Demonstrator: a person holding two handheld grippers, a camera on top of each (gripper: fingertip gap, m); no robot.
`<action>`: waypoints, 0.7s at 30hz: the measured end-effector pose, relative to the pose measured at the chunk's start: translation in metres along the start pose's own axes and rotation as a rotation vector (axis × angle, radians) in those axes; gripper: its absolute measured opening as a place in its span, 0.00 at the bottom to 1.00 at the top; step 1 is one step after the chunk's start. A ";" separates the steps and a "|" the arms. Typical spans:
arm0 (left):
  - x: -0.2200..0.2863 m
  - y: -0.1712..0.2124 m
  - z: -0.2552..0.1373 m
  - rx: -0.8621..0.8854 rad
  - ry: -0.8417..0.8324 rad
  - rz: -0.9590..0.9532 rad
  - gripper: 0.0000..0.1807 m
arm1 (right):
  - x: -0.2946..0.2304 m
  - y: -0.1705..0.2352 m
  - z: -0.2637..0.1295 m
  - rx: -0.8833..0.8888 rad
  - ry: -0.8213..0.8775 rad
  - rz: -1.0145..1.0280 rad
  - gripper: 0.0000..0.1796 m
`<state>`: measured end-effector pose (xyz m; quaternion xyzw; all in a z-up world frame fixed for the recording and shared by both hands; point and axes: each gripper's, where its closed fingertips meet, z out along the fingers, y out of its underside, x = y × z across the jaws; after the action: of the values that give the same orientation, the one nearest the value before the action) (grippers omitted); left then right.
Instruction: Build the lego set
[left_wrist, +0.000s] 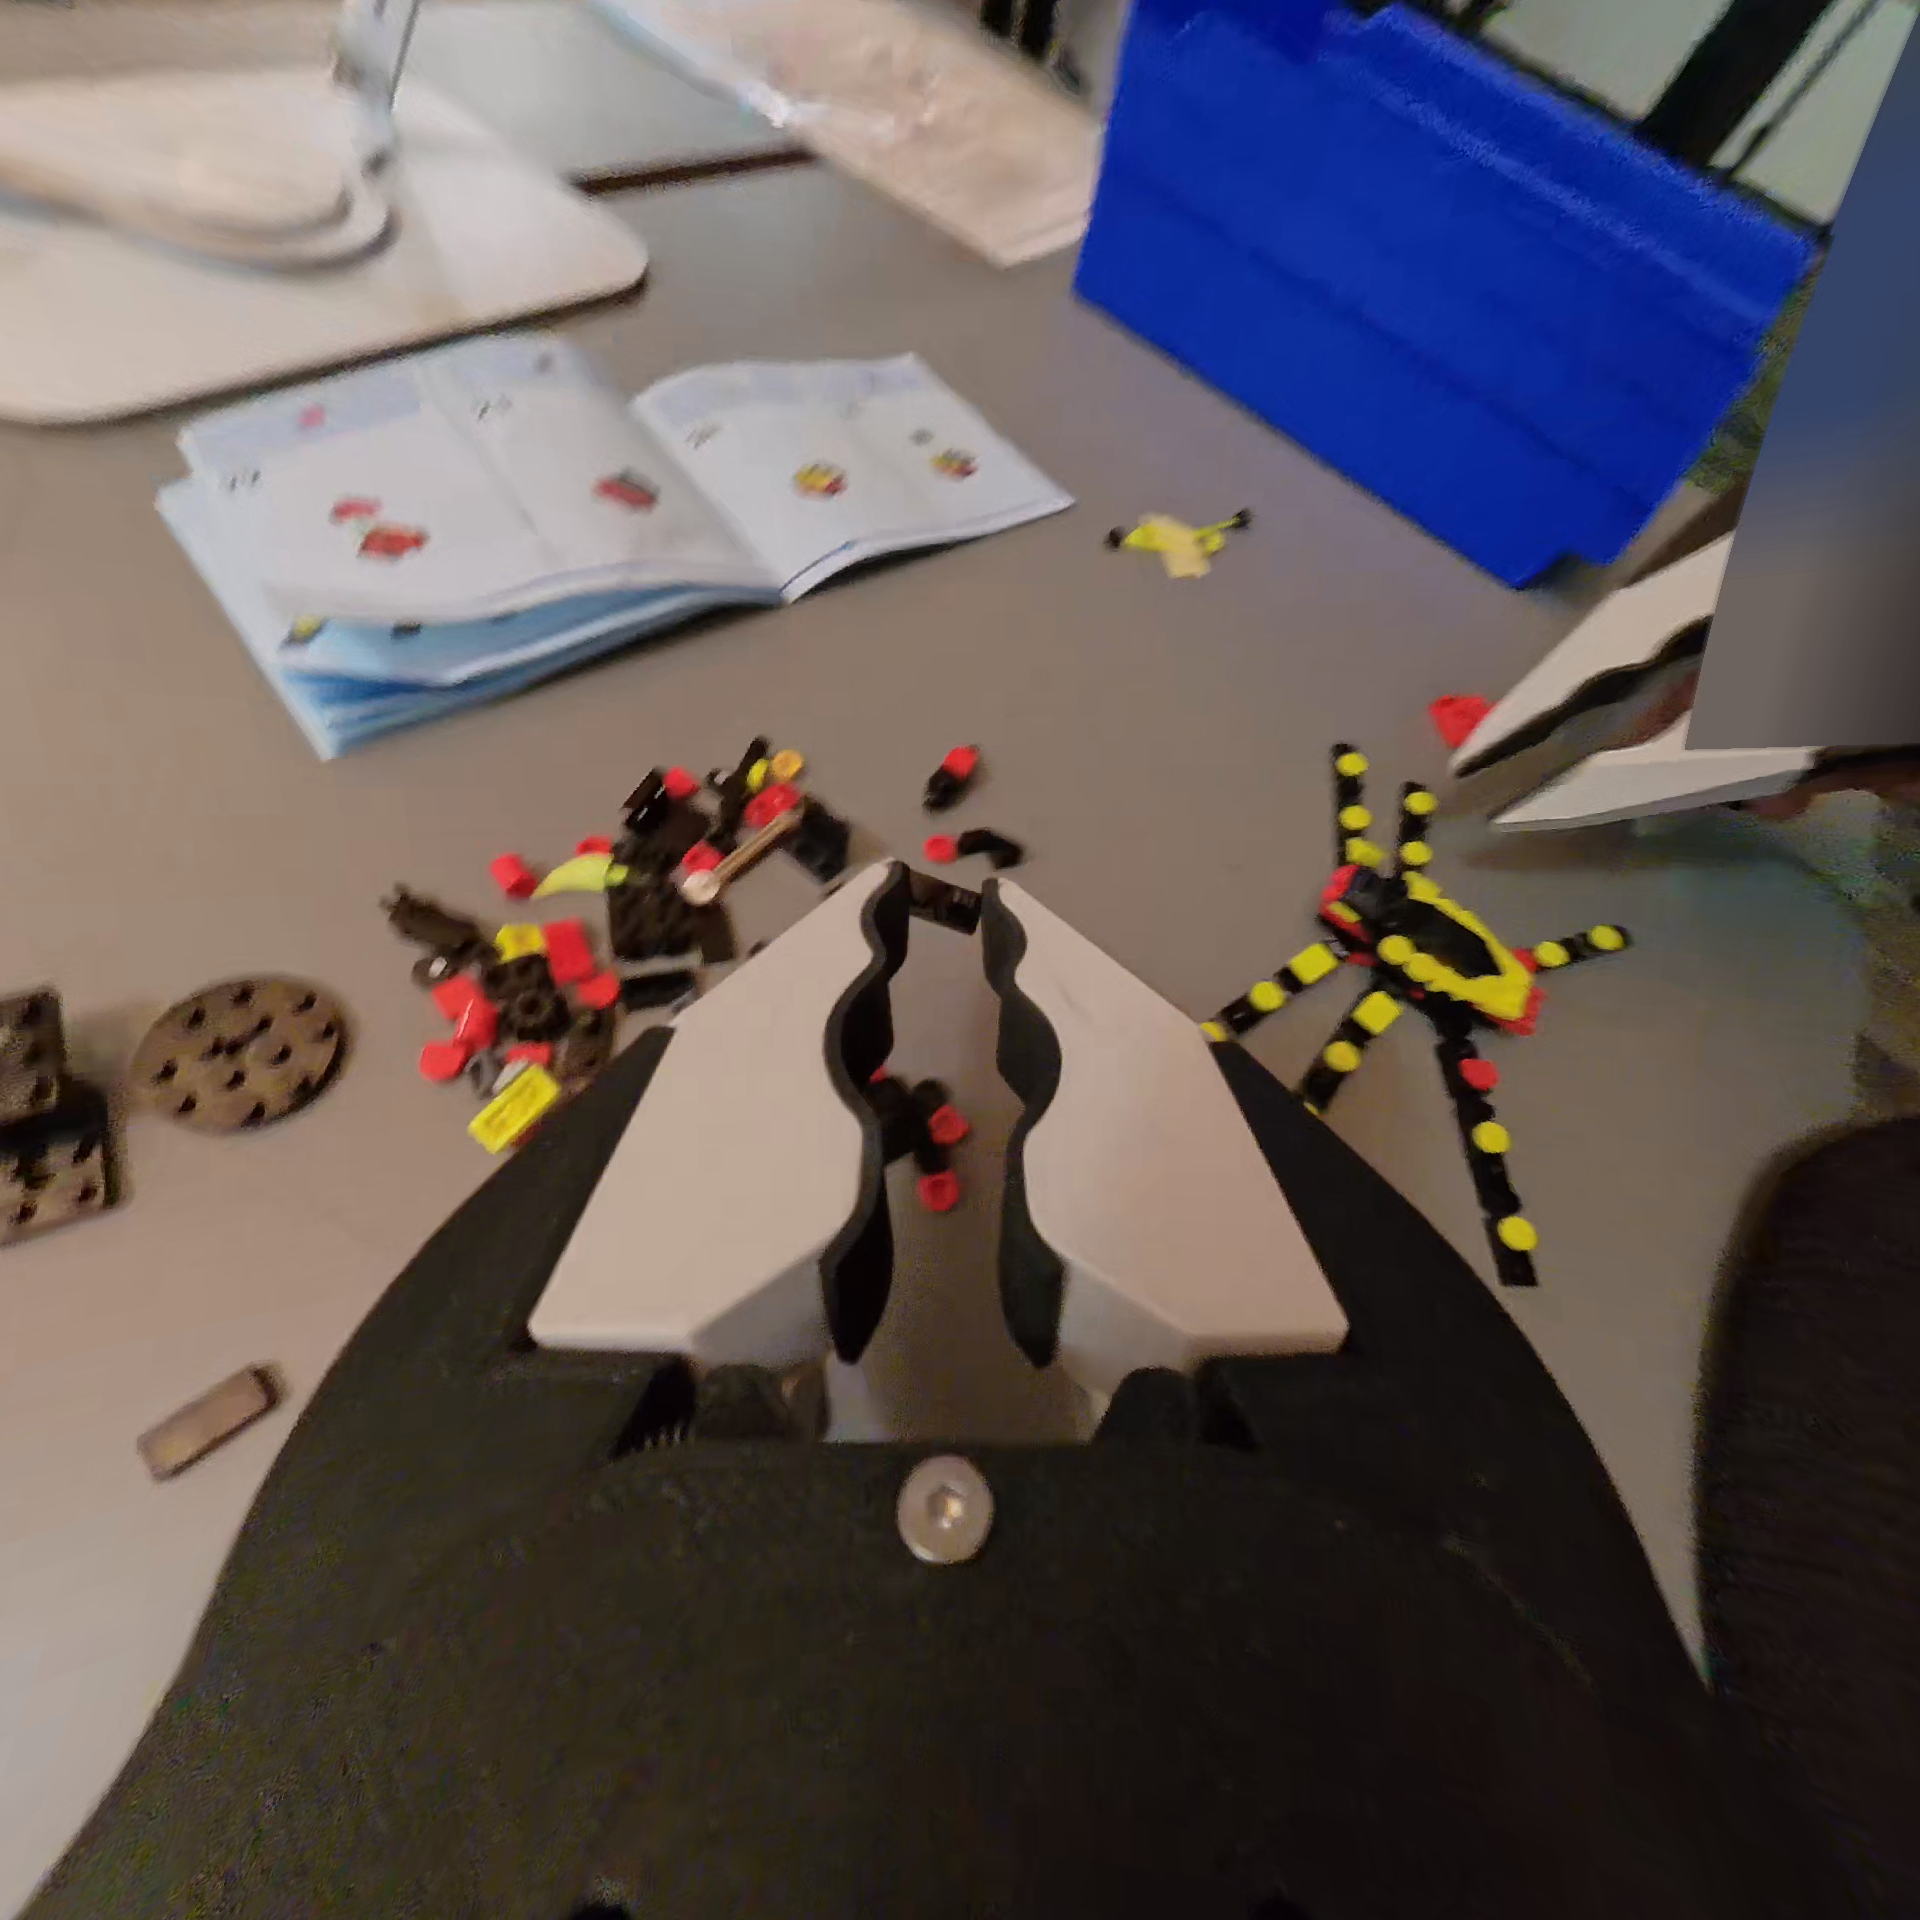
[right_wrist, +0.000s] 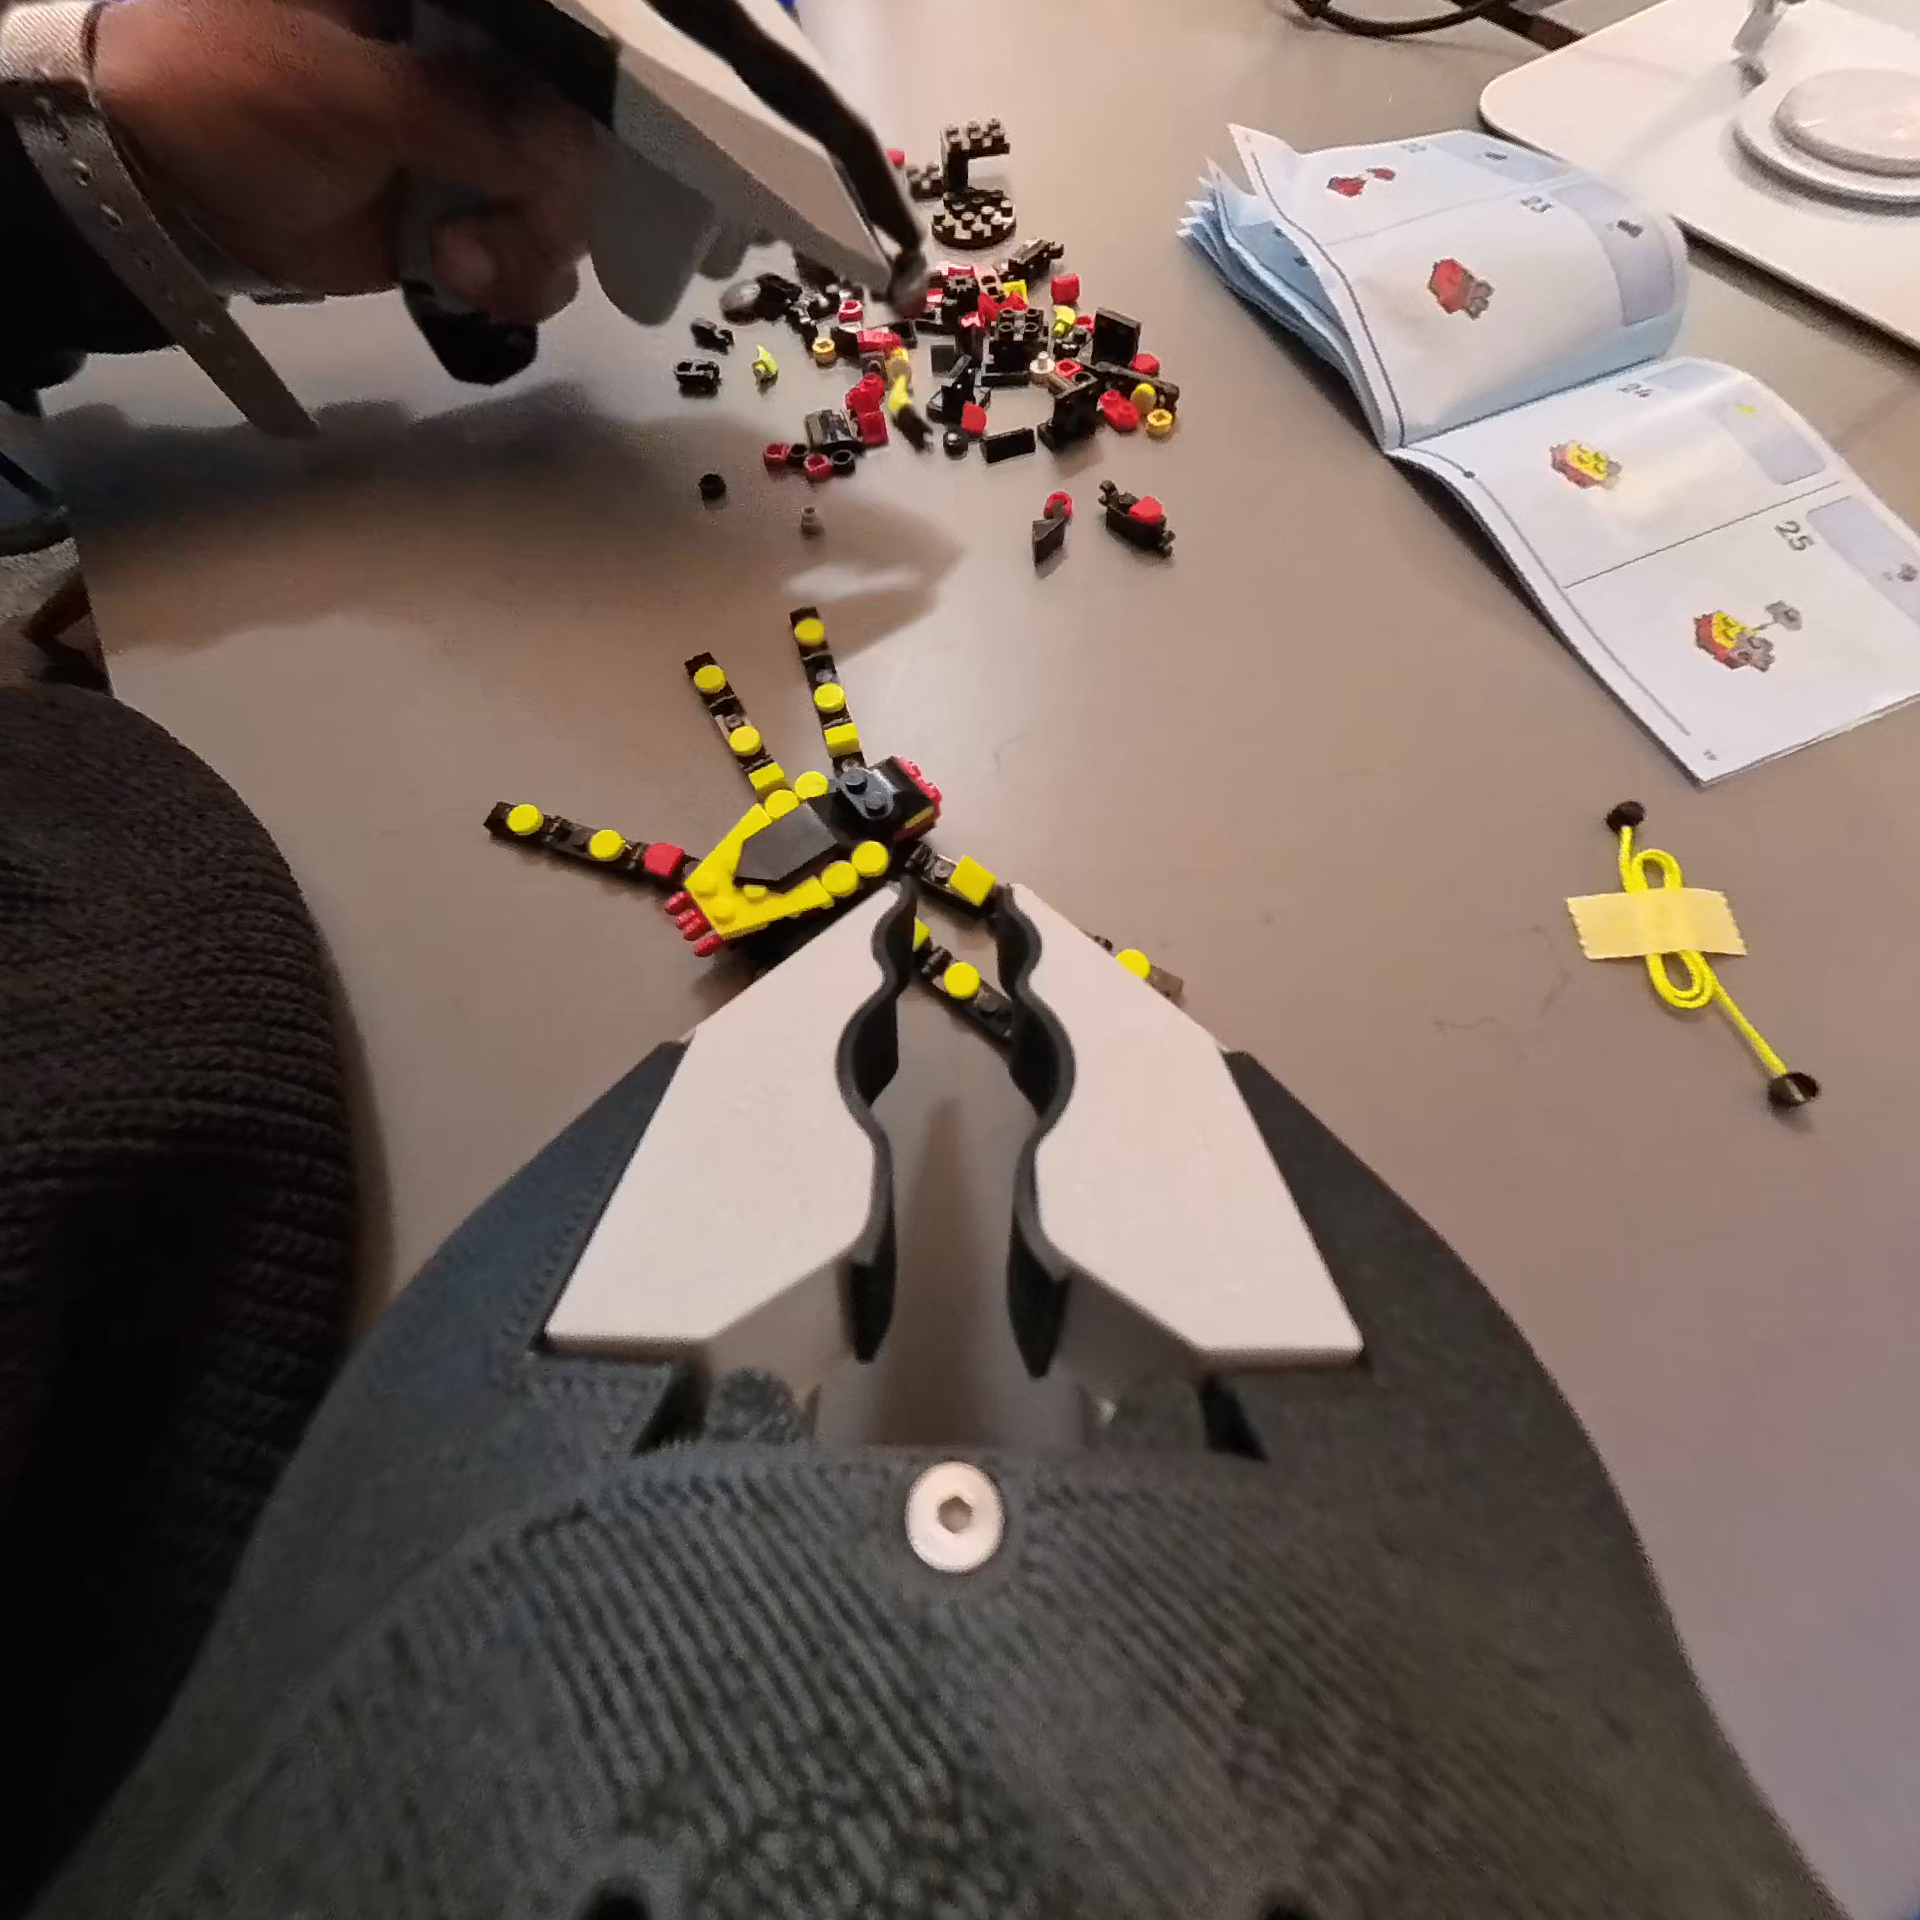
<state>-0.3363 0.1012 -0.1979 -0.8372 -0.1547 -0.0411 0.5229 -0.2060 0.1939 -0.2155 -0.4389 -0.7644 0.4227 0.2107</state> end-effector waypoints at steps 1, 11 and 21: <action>0.008 -0.005 -0.001 0.025 0.022 0.038 0.06 | 0.000 0.000 0.000 0.001 0.001 -0.005 0.07; 0.082 -0.012 0.001 0.094 0.190 0.267 0.06 | -0.013 -0.024 -0.011 0.113 -0.016 -0.006 0.06; 0.133 -0.009 0.030 0.030 0.253 0.168 0.06 | 0.043 -0.018 -0.087 0.132 0.337 -0.142 0.05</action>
<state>-0.2156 0.1598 -0.1731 -0.8274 -0.0174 -0.1000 0.5523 -0.1777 0.2659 -0.1546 -0.4338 -0.7179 0.3764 0.3934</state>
